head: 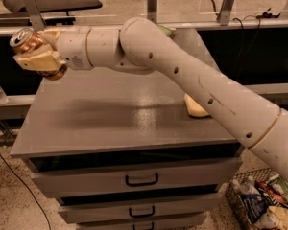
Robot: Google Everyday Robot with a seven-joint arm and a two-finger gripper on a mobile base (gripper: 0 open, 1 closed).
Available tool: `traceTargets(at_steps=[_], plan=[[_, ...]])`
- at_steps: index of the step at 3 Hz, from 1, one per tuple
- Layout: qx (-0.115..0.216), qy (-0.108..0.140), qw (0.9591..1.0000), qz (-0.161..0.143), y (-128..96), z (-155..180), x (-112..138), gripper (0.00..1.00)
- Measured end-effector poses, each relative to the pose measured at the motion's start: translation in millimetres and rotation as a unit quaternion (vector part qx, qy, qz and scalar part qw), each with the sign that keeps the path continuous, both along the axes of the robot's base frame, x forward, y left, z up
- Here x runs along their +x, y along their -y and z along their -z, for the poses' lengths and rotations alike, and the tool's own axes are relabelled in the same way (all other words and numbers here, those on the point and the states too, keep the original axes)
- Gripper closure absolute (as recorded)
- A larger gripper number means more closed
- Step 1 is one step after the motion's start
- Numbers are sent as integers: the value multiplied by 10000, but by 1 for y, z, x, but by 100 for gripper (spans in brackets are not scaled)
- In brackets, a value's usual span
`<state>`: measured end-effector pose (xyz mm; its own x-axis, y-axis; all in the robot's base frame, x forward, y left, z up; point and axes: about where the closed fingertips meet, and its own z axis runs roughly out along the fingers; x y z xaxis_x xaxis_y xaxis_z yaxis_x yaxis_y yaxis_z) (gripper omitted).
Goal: Place orange can upright
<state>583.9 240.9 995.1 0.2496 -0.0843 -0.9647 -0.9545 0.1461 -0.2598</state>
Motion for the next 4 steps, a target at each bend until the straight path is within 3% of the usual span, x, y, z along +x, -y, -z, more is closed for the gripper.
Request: traceTargets(at_steps=[1, 2, 4], plan=[[183, 8, 9998, -95, 0, -4, -3, 100], [401, -140, 9990, -123, 1, 18, -1, 100], [18, -376, 9993, 48, 17, 55, 0, 100]])
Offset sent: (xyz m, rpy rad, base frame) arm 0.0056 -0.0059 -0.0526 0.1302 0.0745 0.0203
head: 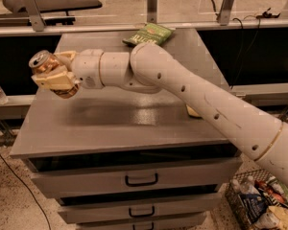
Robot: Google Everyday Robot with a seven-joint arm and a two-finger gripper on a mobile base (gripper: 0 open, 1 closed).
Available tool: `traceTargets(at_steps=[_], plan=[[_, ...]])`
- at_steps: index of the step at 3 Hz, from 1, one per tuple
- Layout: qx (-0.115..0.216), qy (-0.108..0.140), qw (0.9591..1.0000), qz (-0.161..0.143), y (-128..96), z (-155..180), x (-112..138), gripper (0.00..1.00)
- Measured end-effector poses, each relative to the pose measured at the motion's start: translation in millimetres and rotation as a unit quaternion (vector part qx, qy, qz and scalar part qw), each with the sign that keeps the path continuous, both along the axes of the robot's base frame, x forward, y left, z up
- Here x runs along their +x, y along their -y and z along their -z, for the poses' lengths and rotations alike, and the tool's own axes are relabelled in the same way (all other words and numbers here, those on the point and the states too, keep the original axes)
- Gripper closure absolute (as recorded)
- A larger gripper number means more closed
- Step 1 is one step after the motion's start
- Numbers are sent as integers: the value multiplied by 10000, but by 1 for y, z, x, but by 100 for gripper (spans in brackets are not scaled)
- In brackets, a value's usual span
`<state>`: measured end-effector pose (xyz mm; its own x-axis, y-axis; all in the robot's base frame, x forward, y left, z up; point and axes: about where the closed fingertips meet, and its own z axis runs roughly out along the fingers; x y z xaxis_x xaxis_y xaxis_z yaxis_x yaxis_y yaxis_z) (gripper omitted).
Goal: Place orange can upright
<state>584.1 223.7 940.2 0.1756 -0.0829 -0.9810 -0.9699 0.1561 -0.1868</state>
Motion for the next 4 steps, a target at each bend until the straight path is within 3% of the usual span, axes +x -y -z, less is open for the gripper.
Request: traceTargets(at_steps=[1, 2, 4], plan=[[-106, -95, 9999, 10, 5, 16, 2, 100], [-12, -191, 9998, 68, 11, 31, 4, 82], [4, -325, 9992, 246, 33, 48, -3, 37]])
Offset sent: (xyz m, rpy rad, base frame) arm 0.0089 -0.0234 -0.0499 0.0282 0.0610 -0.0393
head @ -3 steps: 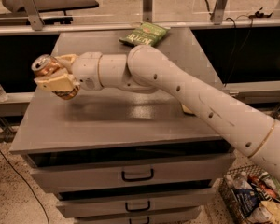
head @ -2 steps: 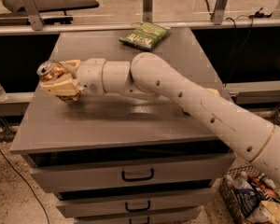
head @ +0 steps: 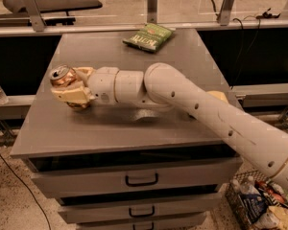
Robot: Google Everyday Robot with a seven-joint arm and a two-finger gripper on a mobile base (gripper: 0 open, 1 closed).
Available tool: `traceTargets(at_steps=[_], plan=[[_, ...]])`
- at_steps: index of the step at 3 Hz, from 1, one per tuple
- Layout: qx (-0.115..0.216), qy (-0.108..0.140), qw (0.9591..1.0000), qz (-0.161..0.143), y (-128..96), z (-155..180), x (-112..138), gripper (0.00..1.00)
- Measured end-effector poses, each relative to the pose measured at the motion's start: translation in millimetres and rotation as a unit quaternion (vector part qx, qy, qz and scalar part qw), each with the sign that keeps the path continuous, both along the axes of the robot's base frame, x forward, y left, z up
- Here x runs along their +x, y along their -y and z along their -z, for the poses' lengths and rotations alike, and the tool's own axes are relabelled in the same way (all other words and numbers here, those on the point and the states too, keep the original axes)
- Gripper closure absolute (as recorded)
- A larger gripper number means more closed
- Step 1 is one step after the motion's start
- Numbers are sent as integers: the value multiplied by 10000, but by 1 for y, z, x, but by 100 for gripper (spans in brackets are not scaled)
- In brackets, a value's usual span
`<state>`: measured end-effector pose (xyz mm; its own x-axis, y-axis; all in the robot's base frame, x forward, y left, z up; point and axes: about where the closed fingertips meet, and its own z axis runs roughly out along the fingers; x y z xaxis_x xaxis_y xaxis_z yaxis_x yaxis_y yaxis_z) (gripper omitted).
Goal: Place orange can upright
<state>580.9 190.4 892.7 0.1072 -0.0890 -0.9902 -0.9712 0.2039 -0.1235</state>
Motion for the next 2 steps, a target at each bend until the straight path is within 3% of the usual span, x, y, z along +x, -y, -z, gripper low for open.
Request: traceTargets(at_steps=[1, 2], plan=[[-111, -35, 9999, 96, 16, 1, -4, 12], [-207, -46, 9996, 170, 29, 0, -6, 0]])
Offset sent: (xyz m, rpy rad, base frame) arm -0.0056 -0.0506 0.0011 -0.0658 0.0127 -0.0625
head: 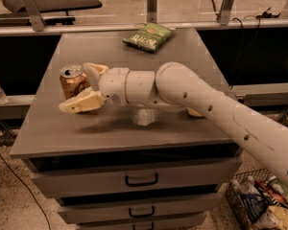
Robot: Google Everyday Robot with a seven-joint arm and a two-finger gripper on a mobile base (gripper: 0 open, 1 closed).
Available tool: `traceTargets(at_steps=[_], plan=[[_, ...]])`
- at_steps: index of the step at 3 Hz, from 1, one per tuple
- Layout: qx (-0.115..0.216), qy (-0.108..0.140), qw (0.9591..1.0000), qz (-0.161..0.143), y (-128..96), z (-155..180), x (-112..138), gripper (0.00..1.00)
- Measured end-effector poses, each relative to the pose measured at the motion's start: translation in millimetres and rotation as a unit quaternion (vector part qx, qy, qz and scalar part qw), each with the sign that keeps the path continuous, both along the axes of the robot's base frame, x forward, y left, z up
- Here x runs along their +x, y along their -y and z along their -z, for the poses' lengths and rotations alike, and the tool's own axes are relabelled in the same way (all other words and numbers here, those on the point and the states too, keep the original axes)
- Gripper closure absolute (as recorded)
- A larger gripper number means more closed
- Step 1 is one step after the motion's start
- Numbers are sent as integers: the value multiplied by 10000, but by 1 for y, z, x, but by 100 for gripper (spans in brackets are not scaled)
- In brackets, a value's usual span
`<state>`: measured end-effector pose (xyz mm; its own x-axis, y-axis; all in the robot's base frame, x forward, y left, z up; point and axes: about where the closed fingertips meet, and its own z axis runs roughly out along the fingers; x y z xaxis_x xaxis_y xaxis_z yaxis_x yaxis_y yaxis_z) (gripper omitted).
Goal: Place orange can upright
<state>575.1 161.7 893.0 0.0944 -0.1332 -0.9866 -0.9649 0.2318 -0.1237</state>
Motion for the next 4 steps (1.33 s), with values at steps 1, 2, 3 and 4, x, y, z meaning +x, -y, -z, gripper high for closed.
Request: traceTargets(at_steps=[1, 2, 3, 4], plan=[[-163, 191, 9996, 132, 30, -20, -2, 0], [-418, 575, 9967, 386, 83, -57, -4, 0], [-659, 950, 9904, 758, 135, -90, -11, 0], [-687, 988, 9892, 840, 145, -94, -12, 0]])
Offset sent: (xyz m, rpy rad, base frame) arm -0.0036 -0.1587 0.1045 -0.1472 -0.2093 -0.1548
